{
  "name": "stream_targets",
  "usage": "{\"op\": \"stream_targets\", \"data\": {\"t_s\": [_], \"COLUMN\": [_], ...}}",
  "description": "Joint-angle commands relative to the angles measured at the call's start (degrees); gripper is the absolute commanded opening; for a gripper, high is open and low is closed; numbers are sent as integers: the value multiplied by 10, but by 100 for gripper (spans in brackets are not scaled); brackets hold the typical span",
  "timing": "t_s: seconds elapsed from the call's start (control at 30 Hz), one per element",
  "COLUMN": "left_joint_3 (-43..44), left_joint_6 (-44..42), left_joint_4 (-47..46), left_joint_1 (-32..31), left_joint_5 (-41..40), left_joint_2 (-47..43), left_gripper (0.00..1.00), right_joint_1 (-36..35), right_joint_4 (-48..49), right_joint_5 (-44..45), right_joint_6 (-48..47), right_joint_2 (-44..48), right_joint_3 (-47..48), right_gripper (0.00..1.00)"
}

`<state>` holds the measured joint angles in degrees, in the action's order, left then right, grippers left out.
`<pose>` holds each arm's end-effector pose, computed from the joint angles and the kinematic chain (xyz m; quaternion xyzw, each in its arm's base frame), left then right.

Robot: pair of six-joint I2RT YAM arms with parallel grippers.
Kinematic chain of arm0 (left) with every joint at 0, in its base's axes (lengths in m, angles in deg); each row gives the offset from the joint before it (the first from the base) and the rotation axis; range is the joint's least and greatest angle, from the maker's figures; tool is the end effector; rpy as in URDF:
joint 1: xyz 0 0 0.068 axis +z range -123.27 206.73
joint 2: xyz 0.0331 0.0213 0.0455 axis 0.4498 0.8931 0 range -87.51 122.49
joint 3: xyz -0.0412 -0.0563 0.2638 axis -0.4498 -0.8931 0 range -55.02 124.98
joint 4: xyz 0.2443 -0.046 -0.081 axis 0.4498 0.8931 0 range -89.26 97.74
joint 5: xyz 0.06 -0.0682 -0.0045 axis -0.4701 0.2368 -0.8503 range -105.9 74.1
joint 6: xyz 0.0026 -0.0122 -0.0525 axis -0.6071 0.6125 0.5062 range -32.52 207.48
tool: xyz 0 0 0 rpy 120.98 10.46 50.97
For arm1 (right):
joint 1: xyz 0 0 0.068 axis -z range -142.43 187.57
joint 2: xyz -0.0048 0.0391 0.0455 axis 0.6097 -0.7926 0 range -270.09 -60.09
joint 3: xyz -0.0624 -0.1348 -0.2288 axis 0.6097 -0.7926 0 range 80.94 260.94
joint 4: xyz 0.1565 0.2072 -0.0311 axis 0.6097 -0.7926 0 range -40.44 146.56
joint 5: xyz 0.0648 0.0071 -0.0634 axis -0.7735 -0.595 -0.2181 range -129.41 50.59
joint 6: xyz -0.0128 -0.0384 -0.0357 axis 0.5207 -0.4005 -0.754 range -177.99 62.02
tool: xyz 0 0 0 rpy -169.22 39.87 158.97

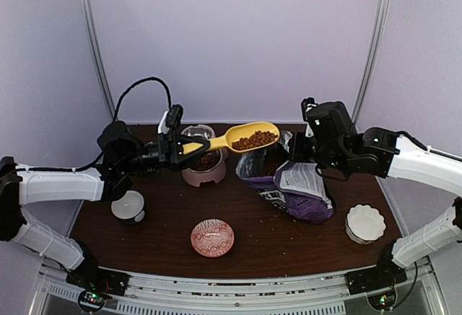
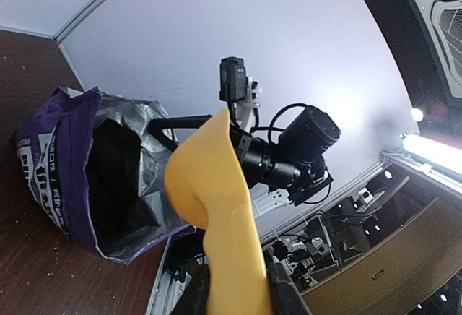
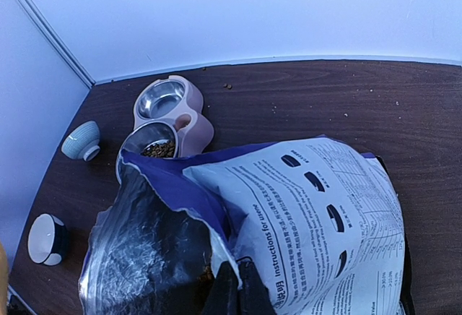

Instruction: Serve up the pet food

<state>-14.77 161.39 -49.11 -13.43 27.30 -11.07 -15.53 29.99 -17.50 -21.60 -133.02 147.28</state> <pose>0.2047 -0.2046 0.2975 0.1101 0.6339 -0.7371 0.2067 0.1802 0.2180 0.3388 -0.0359 0.8674 0.2102 0.4496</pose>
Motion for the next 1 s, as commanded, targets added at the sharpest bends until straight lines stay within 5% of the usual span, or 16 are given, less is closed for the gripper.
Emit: {"op": "stream_targets", "data": {"t_s": [0.0,0.3,0.7,0.97], "left_joint_3": [2,-35,-67,-57], "left_joint_6": [21,-9,-103,-135], "left_joint_4": [-86,0,223,262], "left_joint_1": [3,51,167,229], "left_joint_5": [20,-37,-83,-68], "left_joint_2": [0,-47,-121,-122], "left_gripper": [0,0,0,0], "right_joint_1": [9,10,15,17], "right_joint_4": [-30,-32,-24,-23], "right_joint_5": [17,21,18,17], "right_joint_6": [4,5,6,4], "right_joint_2": [5,16,23,23], "right_joint_3": [-5,-15,-28,-28], "right_gripper": [0,0,0,0]}}
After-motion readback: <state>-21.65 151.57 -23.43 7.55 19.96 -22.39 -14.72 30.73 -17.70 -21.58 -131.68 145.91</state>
